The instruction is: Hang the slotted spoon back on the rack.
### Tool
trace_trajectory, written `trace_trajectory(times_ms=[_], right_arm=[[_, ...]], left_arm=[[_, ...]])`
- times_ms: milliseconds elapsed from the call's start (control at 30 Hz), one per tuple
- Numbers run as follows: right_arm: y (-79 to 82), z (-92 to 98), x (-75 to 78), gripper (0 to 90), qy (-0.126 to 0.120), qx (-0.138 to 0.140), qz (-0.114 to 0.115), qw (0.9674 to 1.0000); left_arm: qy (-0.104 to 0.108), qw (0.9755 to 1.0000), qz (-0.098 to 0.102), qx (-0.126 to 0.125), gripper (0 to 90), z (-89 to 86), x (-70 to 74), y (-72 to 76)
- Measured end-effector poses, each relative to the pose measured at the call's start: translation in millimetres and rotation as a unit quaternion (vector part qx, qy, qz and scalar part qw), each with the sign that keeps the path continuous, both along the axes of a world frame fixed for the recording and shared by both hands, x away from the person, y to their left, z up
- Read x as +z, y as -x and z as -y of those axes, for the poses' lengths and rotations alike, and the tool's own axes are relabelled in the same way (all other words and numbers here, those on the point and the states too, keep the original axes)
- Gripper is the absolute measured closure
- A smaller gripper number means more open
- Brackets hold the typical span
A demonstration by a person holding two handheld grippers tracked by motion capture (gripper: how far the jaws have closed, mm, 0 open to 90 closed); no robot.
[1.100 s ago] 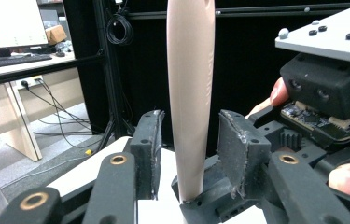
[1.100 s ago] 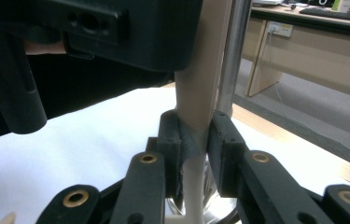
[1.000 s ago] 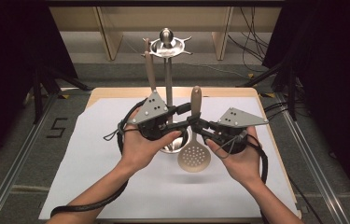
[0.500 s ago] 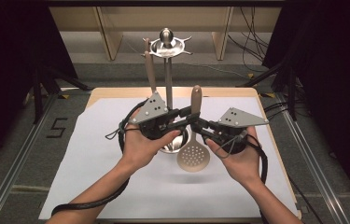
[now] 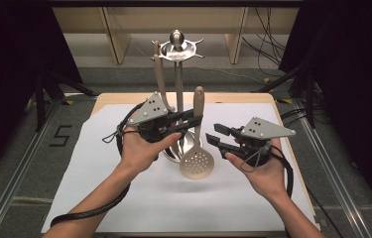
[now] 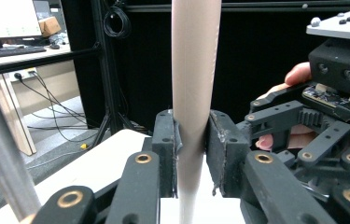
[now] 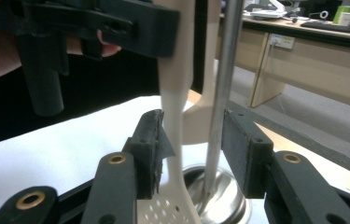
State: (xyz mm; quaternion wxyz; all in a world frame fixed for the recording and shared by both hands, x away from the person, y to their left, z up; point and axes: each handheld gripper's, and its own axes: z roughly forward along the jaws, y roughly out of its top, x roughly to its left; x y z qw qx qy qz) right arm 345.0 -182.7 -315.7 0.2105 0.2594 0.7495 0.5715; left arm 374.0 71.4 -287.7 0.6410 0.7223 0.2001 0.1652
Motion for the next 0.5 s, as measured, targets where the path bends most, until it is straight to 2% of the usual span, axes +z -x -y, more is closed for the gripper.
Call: trace_trajectory(times_ms=[67,100,133,167,233,500], right_arm=[[0.9,4.2,-1.5,58.8,-0.003,-0.005,-0.006,1.0000],[-0.8,7.3,-1.9,58.8,0.003,-0.007,0.004,1.0000],[-0.8,9.3,-2.8,58.7,-0.001,-0.010,0.003,0.9999],[0.8,11.3,-3.2,58.8,-0.001,-0.015,-0.009,0.9998],[0.0,15.0,-5.0,58.7,-0.004,-0.013,-0.018,0.9997],[-1.8,29.8,-13.4,58.7,-0.007,-0.034,-0.030,0.9990]], left_arm=[[0.001,1.0000,0.001,0.002,73.4,-2.1,0.6,-0.9],[0.004,1.0000,-0.001,0.003,73.4,-2.6,0.9,-0.8],[0.002,1.0000,0.002,0.004,73.4,-3.9,1.5,-1.4],[0.001,1.0000,0.003,0.005,73.4,-4.9,2.0,-1.7],[0.001,1.0000,0.003,0.007,73.4,-6.7,2.8,-2.3],[0.000,0.9999,0.008,0.014,73.4,-14.0,4.6,-5.1]])
